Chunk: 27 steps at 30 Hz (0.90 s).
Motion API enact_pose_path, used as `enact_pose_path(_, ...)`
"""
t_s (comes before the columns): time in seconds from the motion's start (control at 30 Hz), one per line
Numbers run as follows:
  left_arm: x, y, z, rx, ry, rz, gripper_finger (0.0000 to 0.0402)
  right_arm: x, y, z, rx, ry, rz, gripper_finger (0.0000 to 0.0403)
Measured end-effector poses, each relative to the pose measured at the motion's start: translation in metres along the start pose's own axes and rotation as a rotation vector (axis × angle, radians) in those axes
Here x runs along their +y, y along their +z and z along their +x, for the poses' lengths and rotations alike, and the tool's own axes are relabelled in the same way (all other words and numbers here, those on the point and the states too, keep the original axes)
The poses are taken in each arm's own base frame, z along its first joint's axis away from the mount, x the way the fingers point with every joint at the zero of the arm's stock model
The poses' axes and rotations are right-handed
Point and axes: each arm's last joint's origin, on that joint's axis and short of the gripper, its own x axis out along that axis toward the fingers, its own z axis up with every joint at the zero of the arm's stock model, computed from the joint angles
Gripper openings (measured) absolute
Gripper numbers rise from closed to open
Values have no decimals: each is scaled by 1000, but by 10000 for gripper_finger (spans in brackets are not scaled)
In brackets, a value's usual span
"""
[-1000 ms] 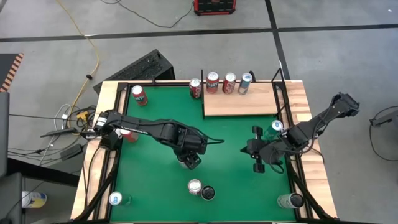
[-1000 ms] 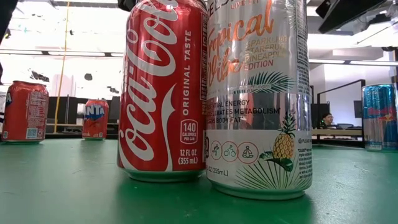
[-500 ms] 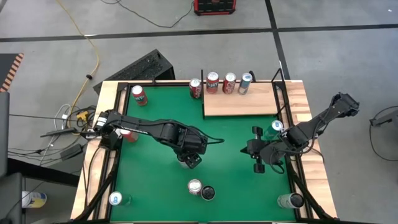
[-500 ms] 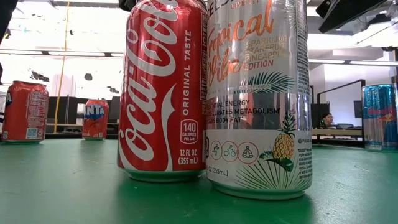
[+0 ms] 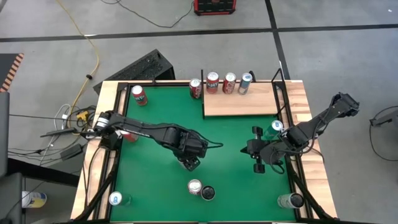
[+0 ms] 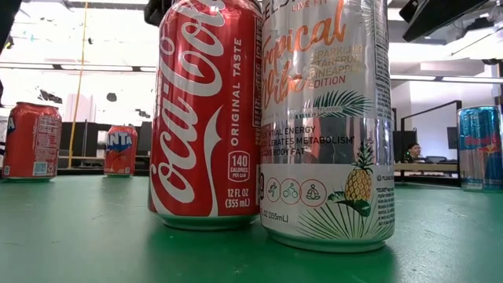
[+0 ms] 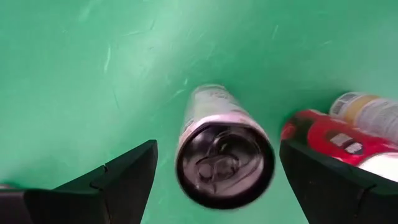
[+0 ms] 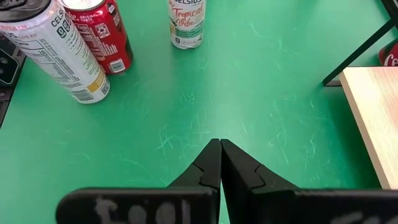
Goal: Place canned beverage on shelf
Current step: Move the top left yellow soda can to the center of the table
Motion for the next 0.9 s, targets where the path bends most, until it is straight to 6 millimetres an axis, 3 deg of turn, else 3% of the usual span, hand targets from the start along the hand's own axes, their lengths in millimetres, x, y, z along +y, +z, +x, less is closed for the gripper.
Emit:
enact_pose_path(0.27,1,-5,21,51,-13,19,323,0,0,0,0,0,0,30)
enact_pose_path(0.53,1,-4,21,29,-11,19,321,0,0,0,0,-2,1,30)
enact_pose_path(0.63,0,-4,21,38,-18,19,304,0,0,0,0,-2,1,30)
enact_pose_path(0.8,2,-2,21,45,-20,32,238,0,0,0,0,-2,1,30)
enact_pose_path(0.9,4,0,21,48,-22,96,238,0,0,0,0,-2,0,30)
